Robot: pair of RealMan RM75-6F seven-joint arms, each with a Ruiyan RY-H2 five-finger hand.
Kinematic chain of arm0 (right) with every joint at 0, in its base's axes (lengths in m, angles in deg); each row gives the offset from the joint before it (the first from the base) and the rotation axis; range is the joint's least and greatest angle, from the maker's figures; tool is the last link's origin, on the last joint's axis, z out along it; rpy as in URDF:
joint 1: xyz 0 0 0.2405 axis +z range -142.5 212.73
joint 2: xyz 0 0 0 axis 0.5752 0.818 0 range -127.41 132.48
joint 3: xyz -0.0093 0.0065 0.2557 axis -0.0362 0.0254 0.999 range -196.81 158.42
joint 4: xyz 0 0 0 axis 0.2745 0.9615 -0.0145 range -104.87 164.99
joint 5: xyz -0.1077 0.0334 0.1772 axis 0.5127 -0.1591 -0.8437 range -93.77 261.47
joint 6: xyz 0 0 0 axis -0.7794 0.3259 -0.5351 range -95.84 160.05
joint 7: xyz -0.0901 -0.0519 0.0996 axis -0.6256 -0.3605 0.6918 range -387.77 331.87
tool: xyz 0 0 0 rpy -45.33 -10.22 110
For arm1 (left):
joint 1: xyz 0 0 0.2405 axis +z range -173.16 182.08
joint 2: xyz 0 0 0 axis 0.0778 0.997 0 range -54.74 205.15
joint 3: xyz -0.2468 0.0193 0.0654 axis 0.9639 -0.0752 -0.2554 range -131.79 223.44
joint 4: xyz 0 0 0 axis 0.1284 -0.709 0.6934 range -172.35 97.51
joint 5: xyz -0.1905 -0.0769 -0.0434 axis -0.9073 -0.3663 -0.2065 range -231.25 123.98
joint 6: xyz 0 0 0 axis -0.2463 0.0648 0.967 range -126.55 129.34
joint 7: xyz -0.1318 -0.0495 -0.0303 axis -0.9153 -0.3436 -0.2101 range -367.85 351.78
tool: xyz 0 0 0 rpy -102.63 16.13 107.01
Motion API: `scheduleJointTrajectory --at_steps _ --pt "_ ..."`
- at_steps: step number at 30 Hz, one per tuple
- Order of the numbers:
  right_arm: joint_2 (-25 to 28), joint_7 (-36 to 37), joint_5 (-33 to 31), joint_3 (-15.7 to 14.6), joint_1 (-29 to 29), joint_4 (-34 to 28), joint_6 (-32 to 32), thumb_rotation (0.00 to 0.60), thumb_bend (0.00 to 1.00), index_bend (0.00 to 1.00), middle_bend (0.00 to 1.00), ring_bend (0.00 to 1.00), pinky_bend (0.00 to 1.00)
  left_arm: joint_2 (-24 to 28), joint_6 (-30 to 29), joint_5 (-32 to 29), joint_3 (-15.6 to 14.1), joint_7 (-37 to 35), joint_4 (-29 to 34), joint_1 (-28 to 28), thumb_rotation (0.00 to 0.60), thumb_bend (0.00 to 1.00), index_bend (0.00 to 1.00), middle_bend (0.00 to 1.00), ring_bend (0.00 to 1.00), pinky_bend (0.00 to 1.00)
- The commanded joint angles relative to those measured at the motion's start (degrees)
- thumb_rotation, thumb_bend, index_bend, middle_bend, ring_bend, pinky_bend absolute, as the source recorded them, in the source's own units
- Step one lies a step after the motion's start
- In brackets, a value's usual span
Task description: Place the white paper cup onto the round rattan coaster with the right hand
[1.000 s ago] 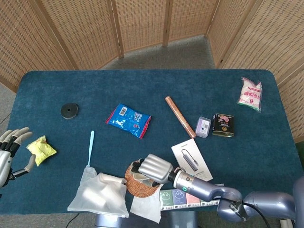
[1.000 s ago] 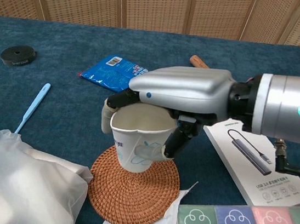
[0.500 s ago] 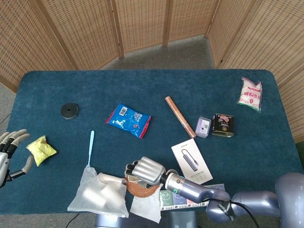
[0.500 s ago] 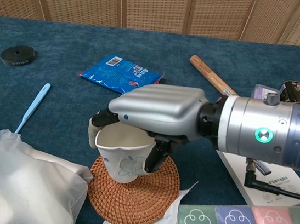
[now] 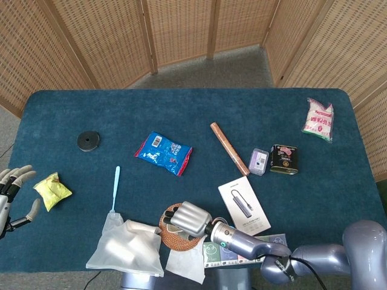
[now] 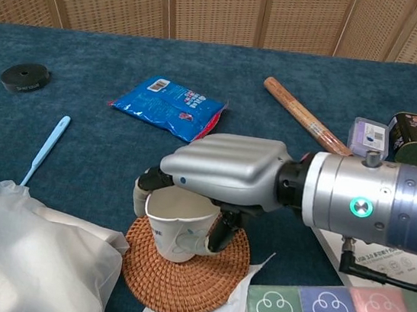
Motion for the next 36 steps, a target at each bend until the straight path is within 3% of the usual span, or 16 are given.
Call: scheduleJointTrajectory --at_steps 1,25,30,36 --pt "0.1 0.0 0.0 -0.2 -0.1 0.1 0.2 0.600 0.45 0.26 0.27 0.31 0.60 -0.1 0.0 0.1 0.0 0.1 0.0 0.0 0.243 0.48 0.16 0.14 0.13 0.04" --pt "1.8 -2.1 0.3 -2.5 -0.6 -1.1 0.5 0.600 0.45 0.24 0.27 0.29 0.55 -0.4 0.4 0.6 0.0 0.1 0.3 -0.5 0.243 0.48 0.16 0.14 0.13 0.03" --pt "2.1 -2.3 -0.4 -2.5 -0.4 -1.7 -0.1 0.600 0.44 0.10 0.23 0.24 0.44 -0.3 0.2 0.6 0.1 -0.1 0.2 -0.4 0.243 0.48 0.15 0.14 0.12 0.03" --pt "2.8 -2.7 -1.0 -2.3 -0.1 -2.3 -0.4 0.600 0.44 0.02 0.18 0.20 0.35 -0.3 -0.3 0.8 0.1 -0.5 0.1 -0.2 0.236 0.48 0.14 0.14 0.12 0.03"
